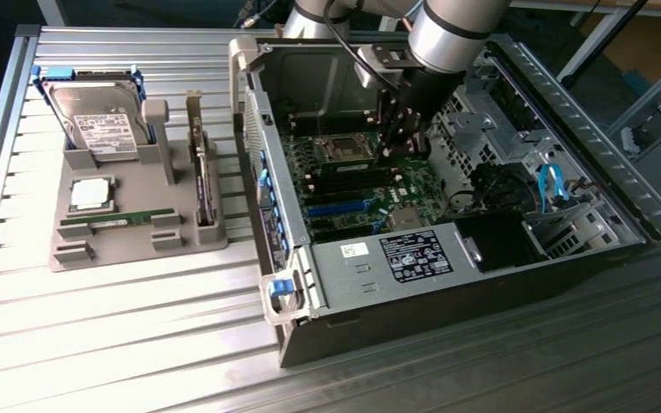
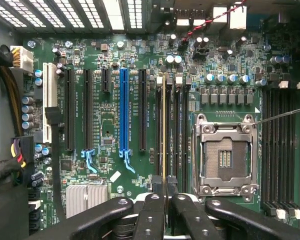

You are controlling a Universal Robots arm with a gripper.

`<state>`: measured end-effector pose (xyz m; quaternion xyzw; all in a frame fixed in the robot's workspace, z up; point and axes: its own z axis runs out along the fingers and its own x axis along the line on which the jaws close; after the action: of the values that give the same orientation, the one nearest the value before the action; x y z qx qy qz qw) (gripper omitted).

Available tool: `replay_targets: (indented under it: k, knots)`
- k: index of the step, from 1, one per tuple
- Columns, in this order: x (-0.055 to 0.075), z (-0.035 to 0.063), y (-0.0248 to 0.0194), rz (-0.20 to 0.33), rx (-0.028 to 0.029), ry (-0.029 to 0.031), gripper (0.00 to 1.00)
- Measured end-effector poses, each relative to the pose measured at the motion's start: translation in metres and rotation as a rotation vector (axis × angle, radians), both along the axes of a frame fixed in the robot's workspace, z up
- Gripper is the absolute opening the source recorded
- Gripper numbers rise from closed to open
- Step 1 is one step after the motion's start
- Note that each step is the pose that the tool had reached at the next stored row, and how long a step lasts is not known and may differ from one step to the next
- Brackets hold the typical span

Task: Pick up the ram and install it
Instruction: 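Insert the ram into the slot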

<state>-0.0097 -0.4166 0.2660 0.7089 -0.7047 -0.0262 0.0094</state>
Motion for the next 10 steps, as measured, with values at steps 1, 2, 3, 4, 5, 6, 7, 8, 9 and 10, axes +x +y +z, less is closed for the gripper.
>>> replay_targets:
  k: [1,2,3,4,5,6,7,8,9,10]
  knots:
    - [0.000,-0.0004,0.0001,0.000,0.0002,0.0000,0.12]
    - [0.000,-0.0009,0.0001,0.000,0.0003,-0.0001,0.12]
    - [0.000,-0.0017,0.0000,0.000,0.0001,0.0000,0.12]
    - [0.000,-0.0026,0.0000,0.000,0.0000,0.0000,0.12]
    - [0.000,-0.0047,0.0000,0.000,0.0001,0.0000,0.12]
    - [0.000,-0.0060,0.0000,0.000,0.0000,0.0000,0.12]
    - [0.000,-0.0069,0.0000,0.000,0.0000,0.0000,0.12]
    - [0.000,-0.0085,-0.0001,0.000,0.0000,0.0000,0.12]
    - [0.000,-0.0110,-0.0001,0.000,0.0001,0.0000,0.12]
    - [0.000,-0.0125,-0.0001,0.000,0.0001,0.0000,0.12]
